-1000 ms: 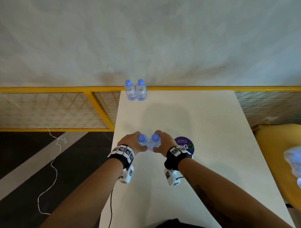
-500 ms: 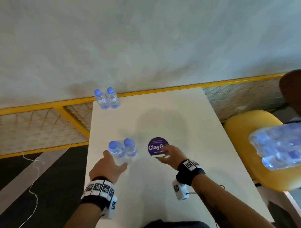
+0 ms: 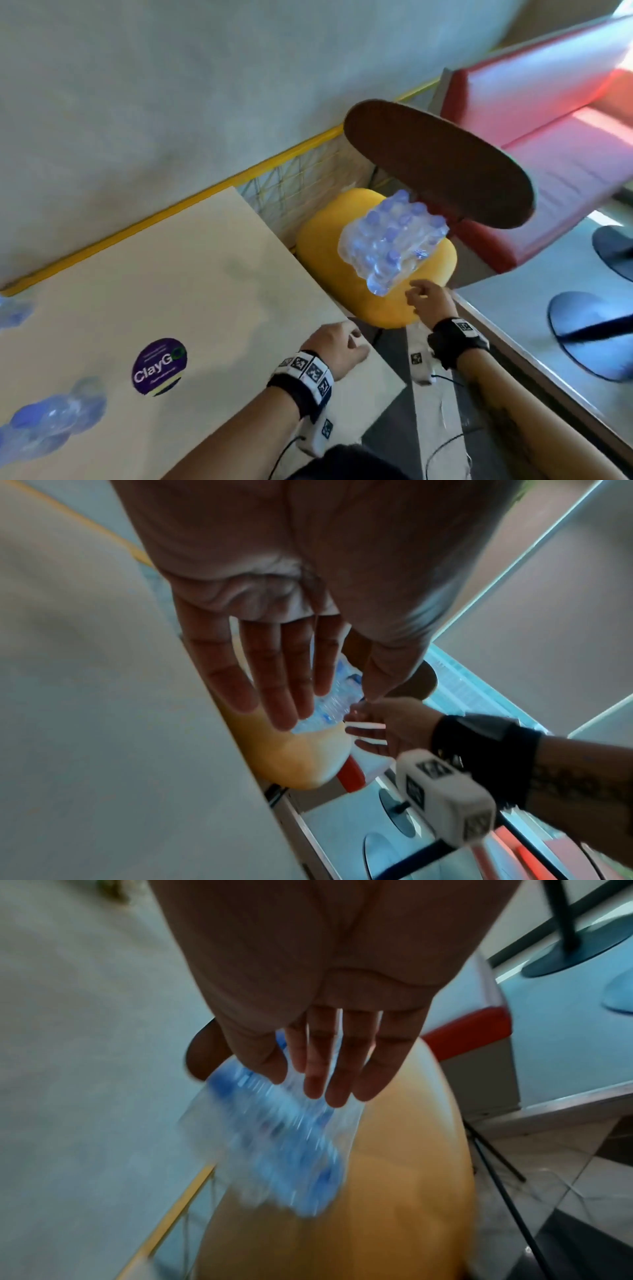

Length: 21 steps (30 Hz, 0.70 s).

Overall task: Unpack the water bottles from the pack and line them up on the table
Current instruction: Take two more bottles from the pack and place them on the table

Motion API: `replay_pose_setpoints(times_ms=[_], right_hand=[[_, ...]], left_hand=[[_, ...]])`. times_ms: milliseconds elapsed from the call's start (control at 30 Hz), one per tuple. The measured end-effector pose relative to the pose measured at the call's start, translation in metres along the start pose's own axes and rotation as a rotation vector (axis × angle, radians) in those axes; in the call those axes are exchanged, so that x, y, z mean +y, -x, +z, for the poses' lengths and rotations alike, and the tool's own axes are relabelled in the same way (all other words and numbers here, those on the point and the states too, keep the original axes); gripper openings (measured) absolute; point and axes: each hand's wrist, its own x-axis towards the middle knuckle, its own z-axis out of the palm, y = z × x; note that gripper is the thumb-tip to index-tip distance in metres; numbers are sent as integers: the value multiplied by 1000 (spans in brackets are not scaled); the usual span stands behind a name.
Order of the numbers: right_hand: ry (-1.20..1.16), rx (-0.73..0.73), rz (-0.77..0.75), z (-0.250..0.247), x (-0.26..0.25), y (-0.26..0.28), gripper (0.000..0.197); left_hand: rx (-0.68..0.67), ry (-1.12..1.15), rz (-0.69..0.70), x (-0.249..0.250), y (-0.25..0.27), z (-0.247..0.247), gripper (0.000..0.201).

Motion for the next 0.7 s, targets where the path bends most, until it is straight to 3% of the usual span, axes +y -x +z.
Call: replay_pose_setpoints(times_ms=[67, 167, 300, 400, 500, 600, 700], right_hand=[[-11, 60, 13, -25, 20, -42, 54], [14, 73, 15, -56, 2, -67, 57], [85, 28, -7, -73, -16, -98, 61], [145, 17, -37, -77, -20, -115, 63], [85, 38, -34, -75, -13, -128, 73], [20, 41, -19, -70, -7, -139, 80], [-61, 62, 12, -65, -5, -150, 73]], left_hand=[[-27, -1, 39, 38, -38, 19, 49], [-50, 11, -7, 77, -93, 42, 62], [-61, 159, -141, 102, -145, 63, 106], [-34, 267, -257, 111, -167, 71, 104], [74, 441, -325, 120, -176, 71, 84], [113, 532, -385, 126, -180, 71, 101], [195, 590, -433, 129, -188, 76, 111]])
